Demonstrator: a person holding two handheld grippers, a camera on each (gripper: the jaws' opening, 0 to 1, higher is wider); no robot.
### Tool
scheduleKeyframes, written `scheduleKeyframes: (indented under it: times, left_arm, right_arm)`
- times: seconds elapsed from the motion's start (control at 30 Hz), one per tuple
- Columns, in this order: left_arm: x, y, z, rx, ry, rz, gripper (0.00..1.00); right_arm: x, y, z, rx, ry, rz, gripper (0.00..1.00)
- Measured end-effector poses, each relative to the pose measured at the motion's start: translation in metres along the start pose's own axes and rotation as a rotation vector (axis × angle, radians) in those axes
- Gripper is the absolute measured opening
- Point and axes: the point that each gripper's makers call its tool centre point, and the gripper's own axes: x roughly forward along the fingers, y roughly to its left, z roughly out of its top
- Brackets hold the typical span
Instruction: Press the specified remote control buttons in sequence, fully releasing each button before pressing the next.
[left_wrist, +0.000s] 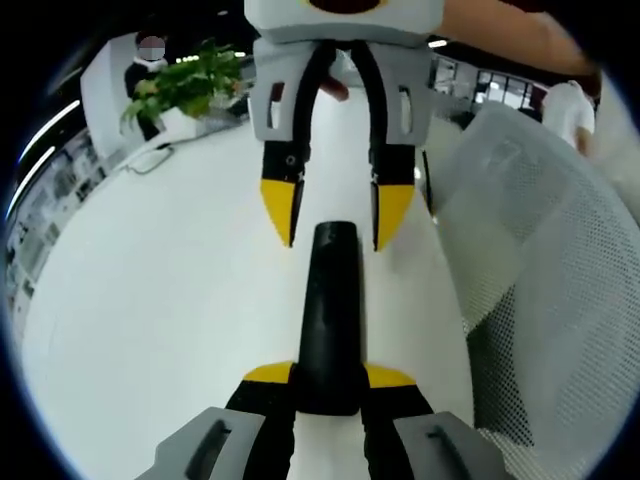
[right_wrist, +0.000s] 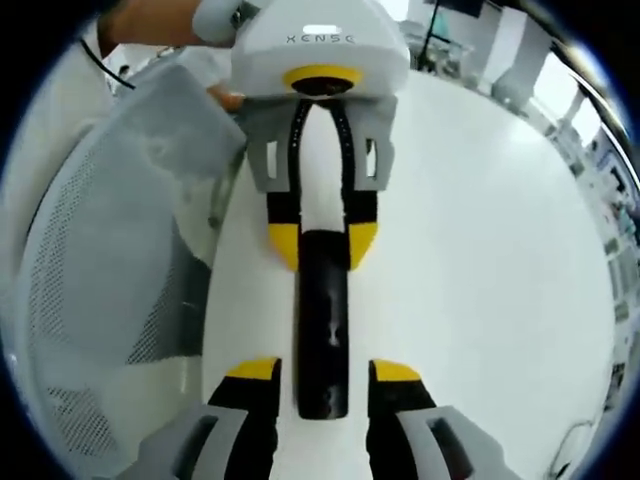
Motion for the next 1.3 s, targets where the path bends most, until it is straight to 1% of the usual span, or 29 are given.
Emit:
scheduleKeyframes:
  times: [0.17,0.5,0.87,1.1,1.2,1.3]
  left_arm:
    - [0.000,0.000,0.000,-0.001,0.000,0.001,0.23]
    - [0.000,-0.001,0.000,-0.004,0.000,0.002,0.23]
    - [0.000,0.001,0.000,-0.005,0.002,0.001,0.23]
    - [0.000,0.000,0.001,-0.003,0.004,0.001,0.23]
    - [-0.001,0.000,0.001,-0.002,0.006,0.000,0.23]
    - [-0.001,0.000,0.002,-0.002,0.006,0.000,0.23]
  right_arm:
    - [0.000,0.000,-0.006,0.007,0.004,-0.001,0.31]
    - [0.001,0.002,-0.022,0.034,0.017,0.001,0.31]
    - [0.007,0.004,-0.037,0.057,0.033,0.011,0.31]
    - [0.012,0.003,-0.038,0.048,0.031,0.016,0.29]
    - [0.014,0.003,-0.035,0.042,0.018,0.015,0.28]
    - [0.017,0.002,-0.034,0.031,0.021,0.014,0.25]
